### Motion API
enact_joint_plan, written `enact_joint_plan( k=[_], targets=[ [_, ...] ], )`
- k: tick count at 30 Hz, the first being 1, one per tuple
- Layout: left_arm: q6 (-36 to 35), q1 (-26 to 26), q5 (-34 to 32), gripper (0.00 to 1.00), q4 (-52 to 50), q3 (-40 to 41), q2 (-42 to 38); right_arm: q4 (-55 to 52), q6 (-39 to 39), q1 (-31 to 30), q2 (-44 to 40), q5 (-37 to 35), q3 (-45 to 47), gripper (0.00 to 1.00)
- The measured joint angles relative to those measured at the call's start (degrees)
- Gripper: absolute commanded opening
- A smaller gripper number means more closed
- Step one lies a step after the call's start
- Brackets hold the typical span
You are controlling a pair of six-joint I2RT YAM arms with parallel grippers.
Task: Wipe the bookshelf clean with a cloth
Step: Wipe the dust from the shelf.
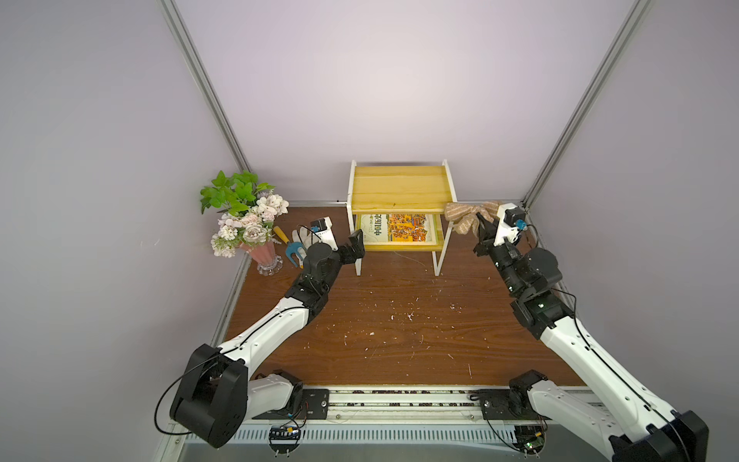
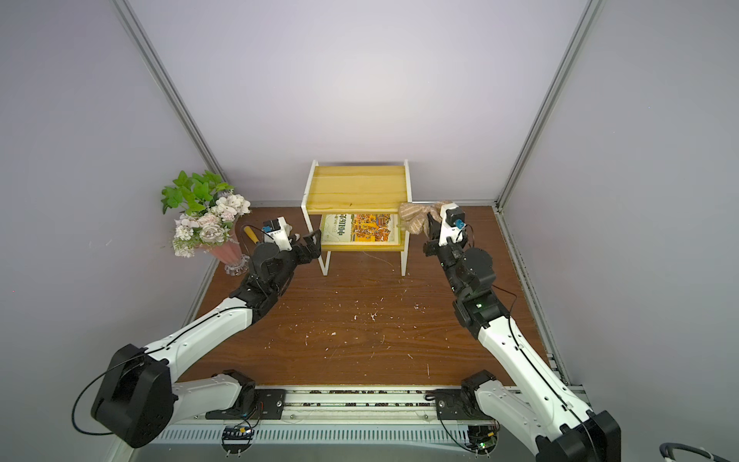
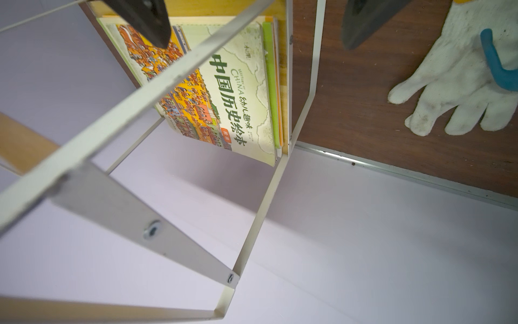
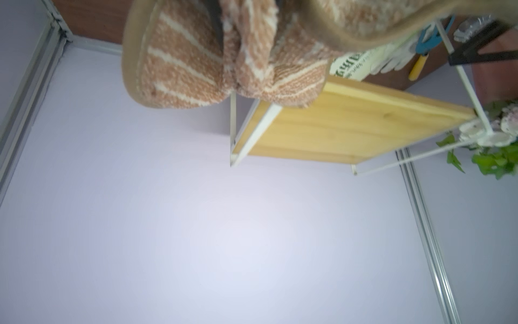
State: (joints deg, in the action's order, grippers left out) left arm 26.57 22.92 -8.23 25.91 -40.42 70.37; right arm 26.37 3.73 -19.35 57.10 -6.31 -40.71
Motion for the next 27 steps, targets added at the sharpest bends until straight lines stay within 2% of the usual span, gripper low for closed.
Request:
enact_joint_plan(
  k=[3,6,9,11,13,16,19,22,25,27],
  targets=[
    [-1.18,0.00,-0.37,0.94,-0.42,-0.48,0.46,-1.84,4.87,6.73,5.70,5.38,6.56,0.00],
    [-3.39,0.00,-0.28,0.85,-0.17,-2.01,2.32,-4.37,9.94,14.23,12.66,13.60,6.62,0.00],
    [-5.51,0.00,0.59,0.75,0.22,-3.19,4.31,-4.28,14.40,16.83,18.12,24.37,-1.75,0.00],
    [-6.69,0.00,2.12,0.67,0.17,-3.67,5.20,-0.92,17.99,16.70,22.34,33.51,-11.87,0.00],
    [-7.58,0.00,3.96,0.59,0.37,-3.85,5.57,4.20,21.16,16.46,24.35,40.15,-18.05,0.00],
    [-8.22,0.00,6.69,0.47,0.42,-4.04,6.10,11.56,24.52,16.37,23.58,47.93,-18.03,0.00],
    [-9.20,-0.04,8.55,0.37,0.17,-4.33,6.86,15.50,25.46,16.50,22.45,51.28,-10.08,0.00],
    [-9.68,-0.52,10.08,0.30,-0.31,-4.70,7.56,15.63,26.03,17.03,25.09,52.43,-3.63,0.00],
    [-10.29,-0.87,11.02,0.20,-0.42,-4.79,7.76,13.09,26.77,17.51,28.96,53.29,-4.70,0.00],
    [-13.20,-0.96,10.88,0.12,-0.55,-4.92,7.80,10.67,27.19,17.53,30.23,54.05,-9.14,0.00]
  ],
)
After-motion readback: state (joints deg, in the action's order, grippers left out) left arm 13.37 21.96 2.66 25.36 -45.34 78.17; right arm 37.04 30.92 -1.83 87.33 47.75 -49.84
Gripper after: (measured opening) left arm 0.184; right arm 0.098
